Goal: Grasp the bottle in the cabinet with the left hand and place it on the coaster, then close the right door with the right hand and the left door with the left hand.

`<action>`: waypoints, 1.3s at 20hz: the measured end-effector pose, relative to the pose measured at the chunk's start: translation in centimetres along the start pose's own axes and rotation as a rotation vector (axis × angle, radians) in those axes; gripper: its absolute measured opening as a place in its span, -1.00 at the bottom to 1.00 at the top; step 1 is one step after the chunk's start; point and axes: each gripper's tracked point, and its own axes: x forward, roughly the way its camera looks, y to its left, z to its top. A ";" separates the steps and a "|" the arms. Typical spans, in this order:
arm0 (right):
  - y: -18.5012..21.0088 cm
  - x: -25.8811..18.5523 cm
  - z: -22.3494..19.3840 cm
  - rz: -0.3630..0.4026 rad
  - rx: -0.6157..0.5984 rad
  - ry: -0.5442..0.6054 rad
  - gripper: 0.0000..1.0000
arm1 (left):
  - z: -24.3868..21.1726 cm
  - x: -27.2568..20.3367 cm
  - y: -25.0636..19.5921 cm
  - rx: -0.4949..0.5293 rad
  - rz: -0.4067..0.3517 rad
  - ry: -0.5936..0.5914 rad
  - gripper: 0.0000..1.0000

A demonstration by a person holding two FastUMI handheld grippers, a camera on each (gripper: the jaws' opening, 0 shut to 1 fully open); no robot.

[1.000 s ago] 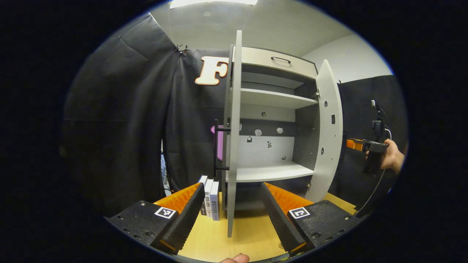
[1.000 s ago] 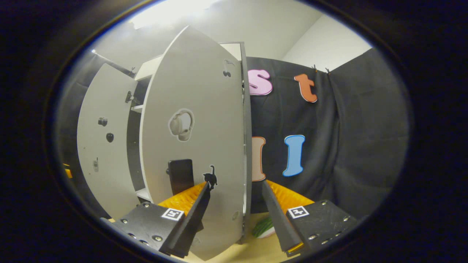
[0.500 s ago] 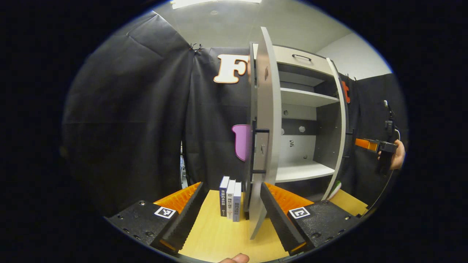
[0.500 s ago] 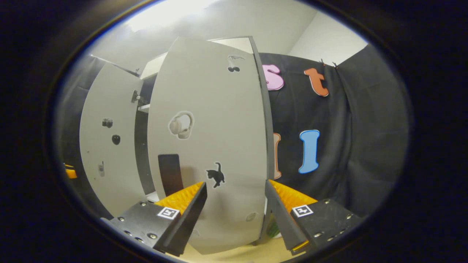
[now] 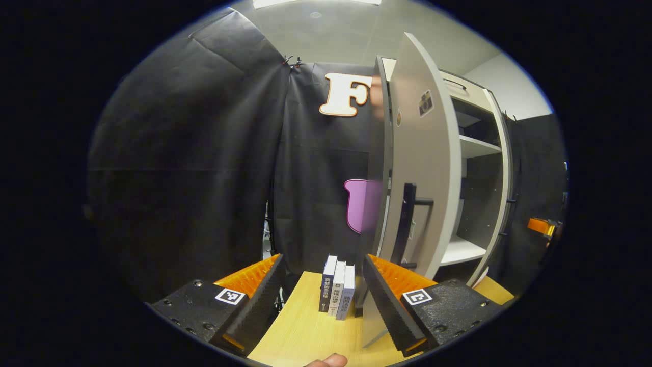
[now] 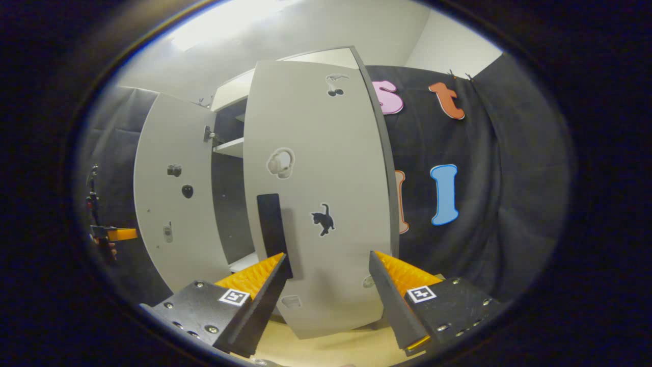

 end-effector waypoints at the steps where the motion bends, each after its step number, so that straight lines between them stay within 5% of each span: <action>1: 0.1 -0.8 0.4 0.002 -0.001 -0.012 0.93 | 0.2 0.7 -0.3 0.006 -0.008 0.005 0.93; 5: 0.7 -4.5 0.7 0.016 -0.007 -0.045 0.93 | 0.4 2.5 -3.6 -0.004 -0.077 0.028 0.93; 8: 0.5 -8.1 0.5 0.010 0.011 -0.066 0.87 | 0.4 2.5 -3.2 0.035 -0.025 0.031 0.80; 16: -1.8 -15.4 1.6 -0.040 -0.012 -0.109 0.93 | 0.2 1.9 -4.8 -0.027 0.059 0.030 0.89; 21: -2.5 -17.7 2.2 -0.034 -0.068 -0.132 0.93 | 0.1 1.4 -9.2 0.034 -0.009 0.017 0.90; 26: -2.5 -18.4 1.0 -0.041 -0.079 -0.097 0.93 | -0.9 2.1 -14.2 -0.029 -0.064 0.045 0.80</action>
